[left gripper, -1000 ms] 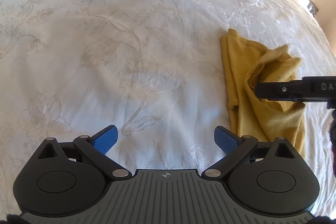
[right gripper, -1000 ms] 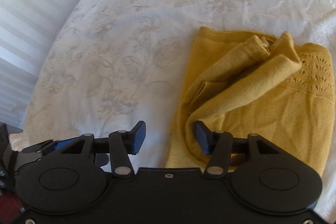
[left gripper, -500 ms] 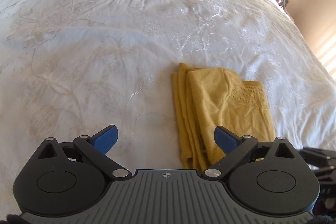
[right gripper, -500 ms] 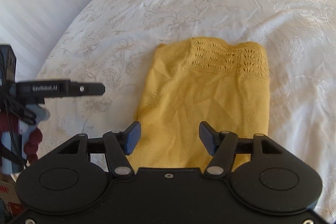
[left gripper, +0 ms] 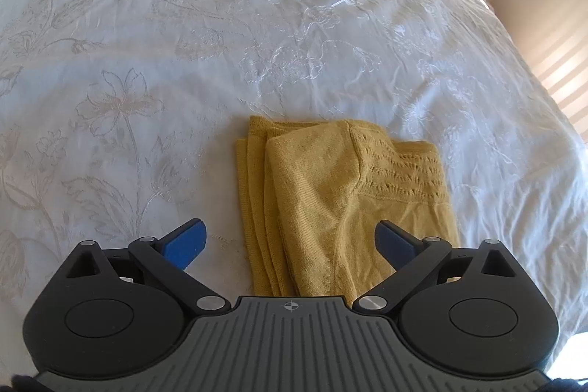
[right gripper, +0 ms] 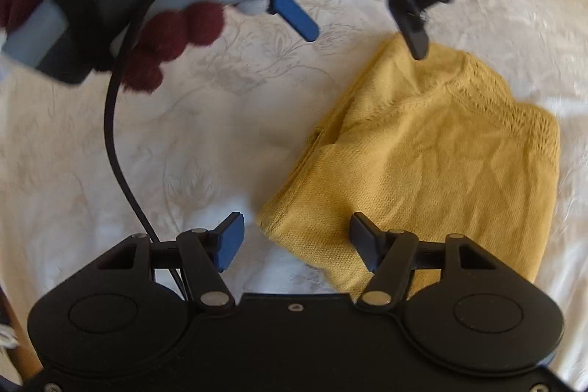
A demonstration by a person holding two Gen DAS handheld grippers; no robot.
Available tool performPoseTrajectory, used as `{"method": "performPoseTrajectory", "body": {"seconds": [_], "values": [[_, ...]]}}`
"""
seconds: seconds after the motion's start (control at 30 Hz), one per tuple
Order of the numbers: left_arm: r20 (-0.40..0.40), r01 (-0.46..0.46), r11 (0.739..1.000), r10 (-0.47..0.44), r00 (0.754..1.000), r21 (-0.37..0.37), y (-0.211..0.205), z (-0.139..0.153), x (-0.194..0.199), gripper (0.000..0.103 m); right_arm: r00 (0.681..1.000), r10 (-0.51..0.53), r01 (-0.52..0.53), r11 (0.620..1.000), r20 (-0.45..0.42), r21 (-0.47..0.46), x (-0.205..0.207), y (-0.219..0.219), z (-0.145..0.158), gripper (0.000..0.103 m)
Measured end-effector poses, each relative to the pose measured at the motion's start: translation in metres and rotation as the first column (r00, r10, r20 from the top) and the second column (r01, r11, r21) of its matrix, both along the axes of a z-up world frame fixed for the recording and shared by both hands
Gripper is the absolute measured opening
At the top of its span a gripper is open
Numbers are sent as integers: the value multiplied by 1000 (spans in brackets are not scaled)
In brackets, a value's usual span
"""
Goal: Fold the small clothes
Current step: 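Grasp the sweater edge with the right gripper and fold it over the bundle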
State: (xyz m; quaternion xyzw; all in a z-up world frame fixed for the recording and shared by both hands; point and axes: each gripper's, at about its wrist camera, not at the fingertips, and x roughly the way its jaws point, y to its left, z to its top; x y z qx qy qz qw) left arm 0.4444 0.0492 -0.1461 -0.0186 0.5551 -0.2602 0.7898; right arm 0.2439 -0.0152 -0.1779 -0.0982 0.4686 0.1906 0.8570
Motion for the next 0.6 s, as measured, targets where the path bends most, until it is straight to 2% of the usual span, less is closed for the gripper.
{"method": "performPoseTrajectory", "body": {"seconds": [0.03, 0.07, 0.1, 0.2, 0.33, 0.43, 0.6], "values": [[-6, -6, 1000, 6, 1000, -5, 1, 0, 0, 100, 999, 28, -26, 998, 24, -57, -3, 6, -1, 59], [-12, -12, 1000, 12, 1000, -12, 4, 0, -1, 100, 998, 40, -36, 995, 39, -90, -4, 7, -1, 33], [-22, -18, 1000, 18, 1000, -21, 7, 1, -2, 100, 998, 31, -27, 996, 48, -87, -5, 5, 1, 11], [-63, -20, 997, 16, 998, -70, 16, 2, -5, 100, 995, -66, 66, 998, 72, 1, -5, -15, 17, 12], [-141, -26, 988, 4, 990, -151, 21, 0, -12, 100, 976, -199, 189, 976, 89, 104, -6, -43, 38, 12], [-197, -29, 980, -11, 980, -197, 16, -7, -16, 101, 968, -241, 229, 963, 70, 145, -3, -54, 41, 12], [-312, -88, 960, 0, 950, -266, 0, -25, -13, 101, 967, -249, 236, 957, 56, 166, 0, -52, 41, 12]]}}
